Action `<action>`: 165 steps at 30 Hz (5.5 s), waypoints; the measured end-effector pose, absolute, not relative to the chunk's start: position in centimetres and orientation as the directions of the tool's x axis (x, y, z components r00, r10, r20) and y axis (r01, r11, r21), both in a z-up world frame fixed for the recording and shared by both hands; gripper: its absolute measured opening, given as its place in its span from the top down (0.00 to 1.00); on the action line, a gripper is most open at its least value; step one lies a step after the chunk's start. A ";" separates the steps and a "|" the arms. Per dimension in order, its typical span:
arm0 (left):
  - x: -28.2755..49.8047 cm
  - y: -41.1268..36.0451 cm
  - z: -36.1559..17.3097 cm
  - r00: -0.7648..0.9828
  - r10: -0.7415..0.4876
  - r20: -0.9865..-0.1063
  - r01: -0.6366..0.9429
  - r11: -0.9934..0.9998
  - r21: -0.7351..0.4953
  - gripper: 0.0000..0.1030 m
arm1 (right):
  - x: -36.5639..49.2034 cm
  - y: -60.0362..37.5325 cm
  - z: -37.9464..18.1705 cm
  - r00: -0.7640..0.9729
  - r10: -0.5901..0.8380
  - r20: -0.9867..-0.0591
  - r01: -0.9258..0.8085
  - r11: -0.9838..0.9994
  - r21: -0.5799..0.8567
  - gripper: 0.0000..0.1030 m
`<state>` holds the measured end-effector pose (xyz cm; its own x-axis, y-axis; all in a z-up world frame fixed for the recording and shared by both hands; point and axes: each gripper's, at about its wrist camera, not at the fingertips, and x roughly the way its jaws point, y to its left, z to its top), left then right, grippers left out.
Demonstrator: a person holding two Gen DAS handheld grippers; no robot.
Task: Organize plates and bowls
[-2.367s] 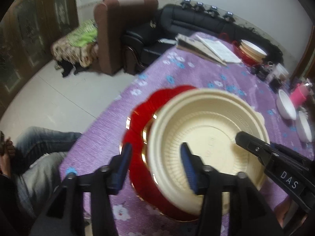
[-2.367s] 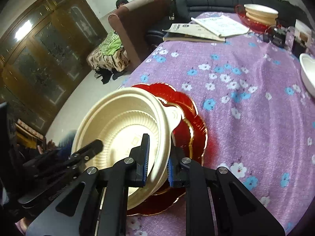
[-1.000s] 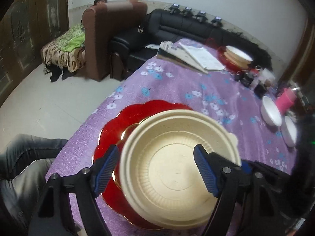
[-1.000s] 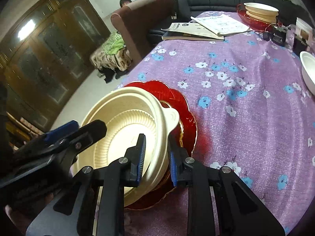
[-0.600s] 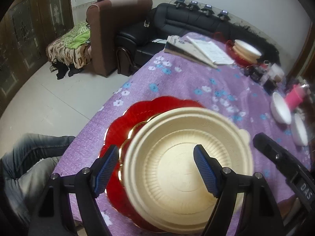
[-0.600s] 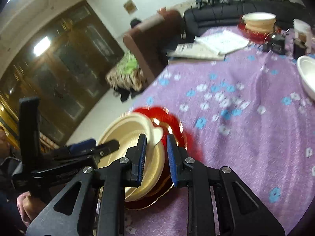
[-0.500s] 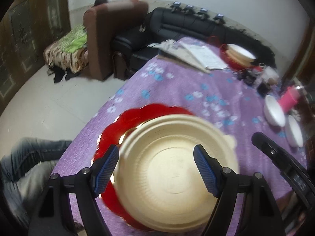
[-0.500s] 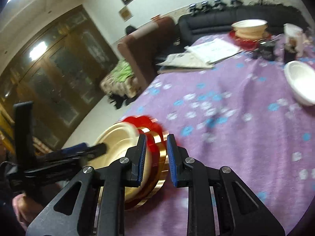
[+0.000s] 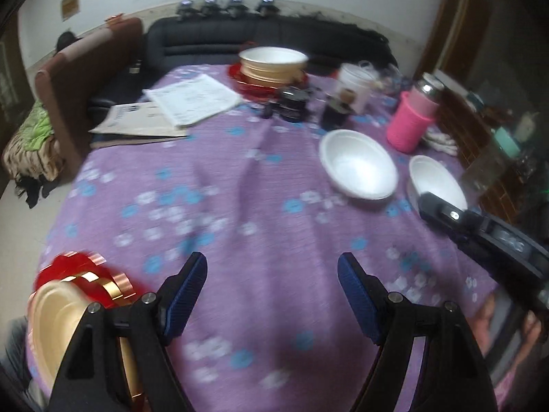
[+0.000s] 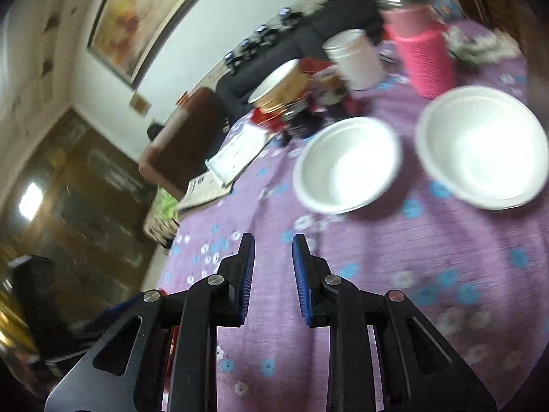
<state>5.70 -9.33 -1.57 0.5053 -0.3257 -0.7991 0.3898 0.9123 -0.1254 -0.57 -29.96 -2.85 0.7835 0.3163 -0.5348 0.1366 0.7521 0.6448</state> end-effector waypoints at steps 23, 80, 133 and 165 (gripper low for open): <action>12.0 -21.1 -4.6 0.547 -0.260 -0.796 0.312 0.945 -0.094 0.24 | -9.4 -46.1 -5.9 0.911 0.068 -0.406 0.328 0.477 0.815 0.58; 19.7 -14.7 -10.4 0.340 -0.436 -0.833 0.165 0.900 -0.403 0.23 | 4.8 -36.4 -11.0 0.759 0.142 -0.635 0.520 0.454 0.724 0.55; 13.7 -16.1 -7.3 0.443 -0.479 -0.758 0.343 0.872 -0.350 0.89 | 3.7 -33.2 -8.9 0.767 0.166 -0.619 0.435 0.574 0.693 0.87; -4.6 10.0 3.5 0.795 -0.211 -0.569 0.118 0.974 -0.195 0.88 | -4.4 -6.9 1.3 0.725 0.482 -0.493 -0.076 0.767 0.638 0.87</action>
<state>-4.56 9.97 3.54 0.7945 -0.2110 -0.5694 0.1185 0.9735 -0.1954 -4.44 -6.90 1.34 0.7247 0.4816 -0.4929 -0.0759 0.7667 0.6375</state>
